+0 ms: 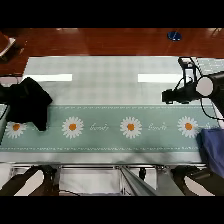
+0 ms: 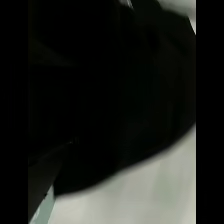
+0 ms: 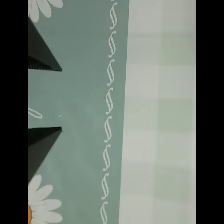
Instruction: Fold the shirts.
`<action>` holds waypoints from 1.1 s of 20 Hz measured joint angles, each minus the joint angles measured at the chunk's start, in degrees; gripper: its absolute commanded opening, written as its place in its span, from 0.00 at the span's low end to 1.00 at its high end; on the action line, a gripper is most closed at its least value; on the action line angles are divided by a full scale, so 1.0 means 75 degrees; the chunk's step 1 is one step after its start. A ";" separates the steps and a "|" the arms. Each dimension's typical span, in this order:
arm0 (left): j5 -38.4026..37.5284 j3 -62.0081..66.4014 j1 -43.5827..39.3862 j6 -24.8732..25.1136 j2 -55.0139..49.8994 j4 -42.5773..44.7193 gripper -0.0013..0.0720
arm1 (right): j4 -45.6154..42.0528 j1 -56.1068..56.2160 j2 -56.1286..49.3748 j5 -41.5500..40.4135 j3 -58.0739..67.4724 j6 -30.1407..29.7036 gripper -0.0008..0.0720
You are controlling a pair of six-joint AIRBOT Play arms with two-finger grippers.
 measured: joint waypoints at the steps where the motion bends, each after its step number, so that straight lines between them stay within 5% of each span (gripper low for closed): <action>1: 0.0055 -0.0052 0.0297 -0.0020 -0.0149 -0.0038 0.71 | 0.0064 0.0000 0.0000 -0.0003 0.0000 0.0000 0.57; 9: 0.0405 -0.0169 0.0956 -0.0044 -0.1801 -0.0216 0.70 | 0.0408 0.0000 0.0000 -0.0195 0.0003 0.0006 0.57; 10: 0.0411 -0.0172 0.0962 -0.0047 -0.1970 -0.0294 0.62 | 0.0428 0.0000 0.0000 -0.0230 0.0000 0.0006 0.57; 12: 0.0391 -0.0172 0.0933 -0.0032 -0.2215 -0.0455 0.12 | 0.0440 0.0000 0.0000 -0.0318 0.0003 0.0009 0.57; 13: 0.0353 -0.0172 0.0906 0.0058 -0.2296 -0.0513 0.05 | 0.0452 0.0000 0.0000 -0.0364 0.0000 0.0012 0.57; 16: -0.0017 -0.0017 0.0857 0.0685 -0.2419 -0.1049 0.05 | 0.0513 0.0000 0.0012 -0.0466 0.0000 0.0012 0.57; 22: -0.0734 0.1084 0.0819 0.2474 -0.1346 -0.4062 0.05 | 0.0568 0.0000 0.0836 -0.0597 0.0000 0.0029 0.57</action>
